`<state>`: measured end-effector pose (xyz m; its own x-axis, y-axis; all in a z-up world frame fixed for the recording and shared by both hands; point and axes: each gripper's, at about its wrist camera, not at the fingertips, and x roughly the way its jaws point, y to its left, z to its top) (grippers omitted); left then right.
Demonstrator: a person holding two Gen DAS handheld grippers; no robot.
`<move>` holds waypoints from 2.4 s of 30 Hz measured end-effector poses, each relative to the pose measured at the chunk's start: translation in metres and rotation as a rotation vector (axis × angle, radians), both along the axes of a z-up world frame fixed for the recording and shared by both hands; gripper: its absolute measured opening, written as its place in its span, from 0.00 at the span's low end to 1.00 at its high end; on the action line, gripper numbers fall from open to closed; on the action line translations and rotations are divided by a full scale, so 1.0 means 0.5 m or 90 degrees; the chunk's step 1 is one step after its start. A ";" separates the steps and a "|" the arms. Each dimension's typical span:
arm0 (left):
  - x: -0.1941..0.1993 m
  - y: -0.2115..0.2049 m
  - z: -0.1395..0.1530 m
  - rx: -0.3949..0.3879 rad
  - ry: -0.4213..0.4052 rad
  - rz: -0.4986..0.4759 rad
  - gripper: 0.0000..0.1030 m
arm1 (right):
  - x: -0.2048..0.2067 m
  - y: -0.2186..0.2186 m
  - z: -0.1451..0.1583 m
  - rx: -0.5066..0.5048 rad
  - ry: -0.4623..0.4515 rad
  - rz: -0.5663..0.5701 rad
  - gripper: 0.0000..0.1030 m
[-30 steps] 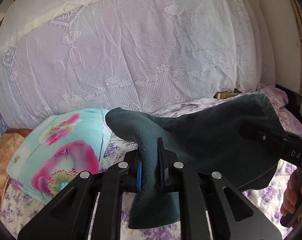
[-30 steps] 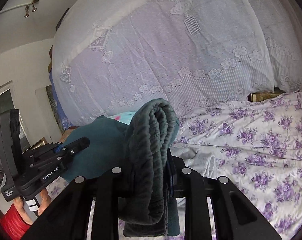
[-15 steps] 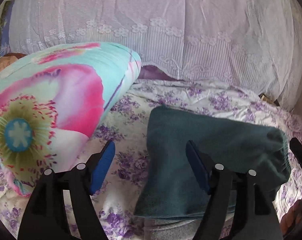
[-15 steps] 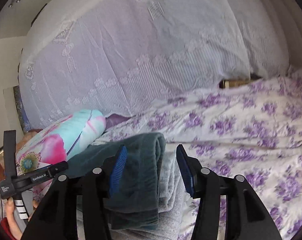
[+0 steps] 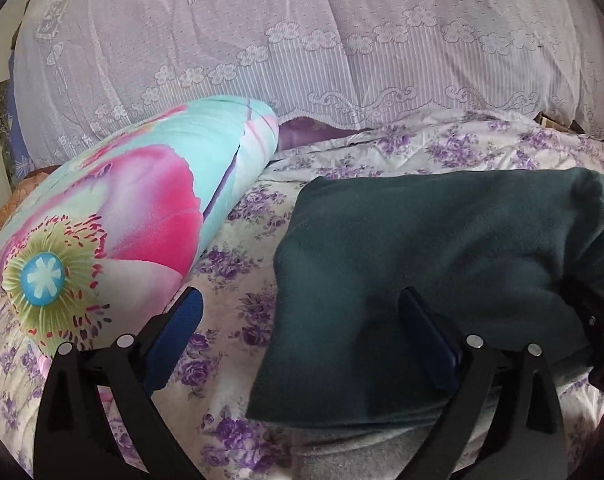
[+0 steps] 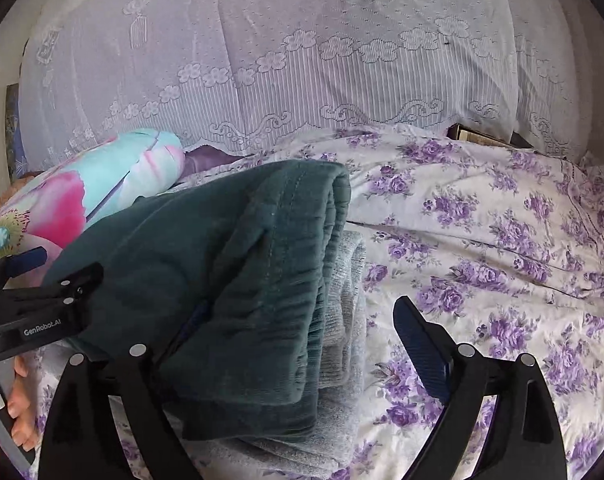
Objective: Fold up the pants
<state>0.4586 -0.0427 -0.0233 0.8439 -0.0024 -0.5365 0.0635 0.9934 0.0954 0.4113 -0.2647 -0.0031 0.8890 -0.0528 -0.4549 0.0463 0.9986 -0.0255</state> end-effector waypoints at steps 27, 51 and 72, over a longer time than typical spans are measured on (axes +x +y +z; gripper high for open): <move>-0.444 0.058 0.067 0.004 -0.003 -0.019 0.95 | -0.449 0.155 0.119 0.043 -0.179 0.039 0.97; -0.477 0.079 0.107 -0.031 -0.063 -0.004 0.95 | -0.439 0.160 0.115 0.052 -0.160 0.065 0.97; -0.479 0.065 0.101 -0.045 -0.046 -0.033 0.95 | -0.433 0.164 0.110 0.052 -0.147 0.076 0.97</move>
